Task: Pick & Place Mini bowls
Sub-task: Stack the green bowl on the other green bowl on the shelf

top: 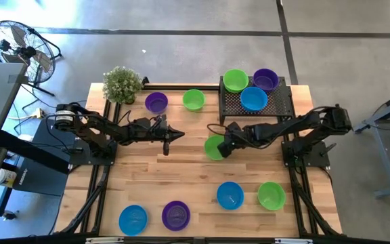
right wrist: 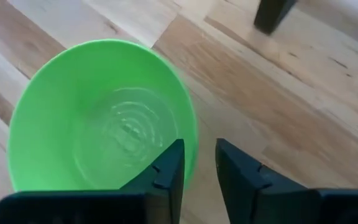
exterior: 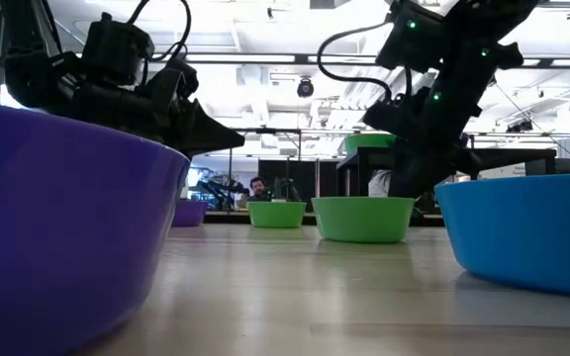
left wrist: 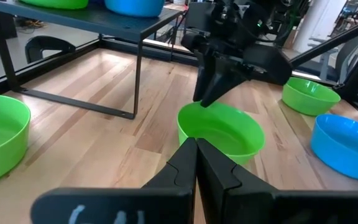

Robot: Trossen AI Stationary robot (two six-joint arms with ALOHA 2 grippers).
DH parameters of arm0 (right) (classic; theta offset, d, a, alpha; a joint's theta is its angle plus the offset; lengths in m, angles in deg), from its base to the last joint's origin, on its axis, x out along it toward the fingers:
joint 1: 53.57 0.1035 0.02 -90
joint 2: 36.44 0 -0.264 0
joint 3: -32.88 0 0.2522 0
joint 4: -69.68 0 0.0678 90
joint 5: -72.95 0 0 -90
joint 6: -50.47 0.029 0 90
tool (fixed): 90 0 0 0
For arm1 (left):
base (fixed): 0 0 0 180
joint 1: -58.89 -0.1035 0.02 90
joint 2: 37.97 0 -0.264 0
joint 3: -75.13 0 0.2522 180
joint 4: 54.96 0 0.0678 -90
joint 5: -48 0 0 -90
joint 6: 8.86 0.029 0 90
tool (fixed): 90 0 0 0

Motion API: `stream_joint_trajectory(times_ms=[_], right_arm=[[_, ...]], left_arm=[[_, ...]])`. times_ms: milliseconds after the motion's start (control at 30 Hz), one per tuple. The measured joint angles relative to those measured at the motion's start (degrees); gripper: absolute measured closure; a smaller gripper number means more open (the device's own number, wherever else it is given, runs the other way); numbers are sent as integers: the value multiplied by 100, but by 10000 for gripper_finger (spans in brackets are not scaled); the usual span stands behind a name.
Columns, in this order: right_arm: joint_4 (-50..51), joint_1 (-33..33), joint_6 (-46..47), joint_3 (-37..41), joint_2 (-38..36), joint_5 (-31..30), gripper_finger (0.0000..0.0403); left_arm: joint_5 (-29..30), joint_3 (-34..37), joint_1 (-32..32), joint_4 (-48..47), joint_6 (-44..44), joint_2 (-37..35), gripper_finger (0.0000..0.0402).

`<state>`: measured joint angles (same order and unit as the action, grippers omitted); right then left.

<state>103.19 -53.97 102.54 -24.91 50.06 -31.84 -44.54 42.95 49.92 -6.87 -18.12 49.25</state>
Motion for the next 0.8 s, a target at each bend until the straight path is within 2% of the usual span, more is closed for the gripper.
stream_joint_trajectory(times_ms=[500,700,800], right_arm=[[-422,0,12,0,453,400,351],[-437,2,-134,0,455,389,393],[-432,4,-196,-47,448,478,396]], left_arm=[[0,0,0,-29,0,0,399],[0,0,0,-29,0,0,399],[0,0,0,-29,0,0,399]])
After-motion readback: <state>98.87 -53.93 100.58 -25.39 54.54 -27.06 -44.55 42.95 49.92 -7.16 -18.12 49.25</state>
